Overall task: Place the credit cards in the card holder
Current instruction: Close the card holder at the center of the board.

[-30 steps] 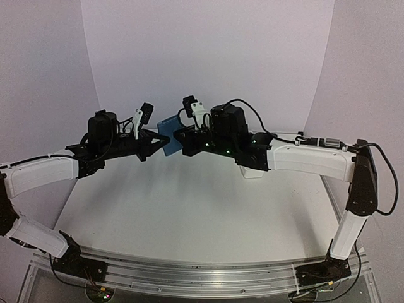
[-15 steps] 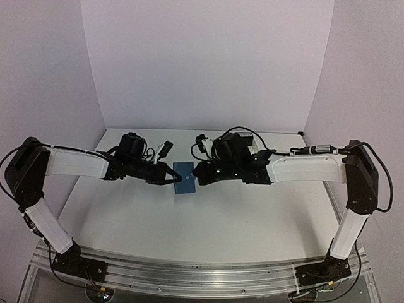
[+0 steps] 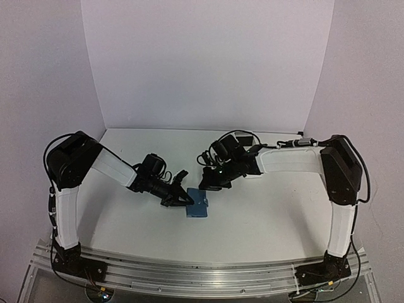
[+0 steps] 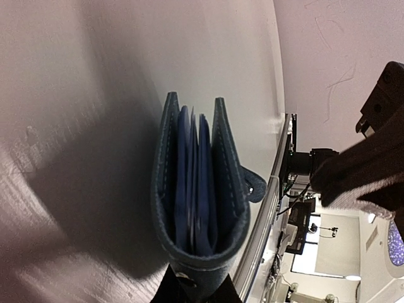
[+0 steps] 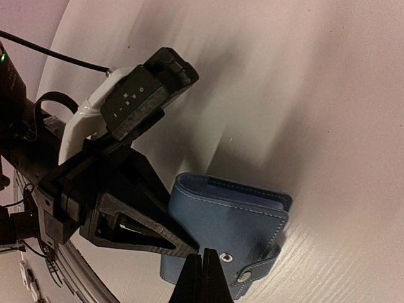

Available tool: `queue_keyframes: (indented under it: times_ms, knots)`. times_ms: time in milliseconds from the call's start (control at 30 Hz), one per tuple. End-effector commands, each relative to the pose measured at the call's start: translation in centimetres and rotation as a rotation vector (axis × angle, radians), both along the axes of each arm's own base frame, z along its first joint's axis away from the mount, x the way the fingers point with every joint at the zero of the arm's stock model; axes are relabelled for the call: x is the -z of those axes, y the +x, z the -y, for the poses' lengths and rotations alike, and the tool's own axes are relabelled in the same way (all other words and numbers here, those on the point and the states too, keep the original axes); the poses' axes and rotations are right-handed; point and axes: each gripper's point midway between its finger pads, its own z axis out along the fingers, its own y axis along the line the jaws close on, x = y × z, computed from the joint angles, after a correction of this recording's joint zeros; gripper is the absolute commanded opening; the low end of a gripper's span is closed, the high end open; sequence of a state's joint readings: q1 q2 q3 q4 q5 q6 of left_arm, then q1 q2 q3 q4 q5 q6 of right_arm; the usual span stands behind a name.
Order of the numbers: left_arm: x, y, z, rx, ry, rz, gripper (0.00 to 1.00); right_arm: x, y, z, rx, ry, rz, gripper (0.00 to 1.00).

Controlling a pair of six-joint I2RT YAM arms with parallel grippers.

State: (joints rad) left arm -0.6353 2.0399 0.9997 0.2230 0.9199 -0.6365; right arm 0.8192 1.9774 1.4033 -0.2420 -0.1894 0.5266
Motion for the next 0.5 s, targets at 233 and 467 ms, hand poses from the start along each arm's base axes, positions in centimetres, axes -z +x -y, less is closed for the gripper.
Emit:
queue_keyframes:
  times_ms: [233, 467]
  knots:
    - [3.7, 0.7, -0.3, -0.067, 0.069, -0.093, 0.00, -2.5, 0.7, 1.4, 0.033, -0.053, -0.107, 0.25]
    - [3.7, 0.2, -0.3, -0.085, 0.075, -0.099, 0.00, -0.8, 0.5, 1.2, 0.048, -0.103, -0.204, 0.41]
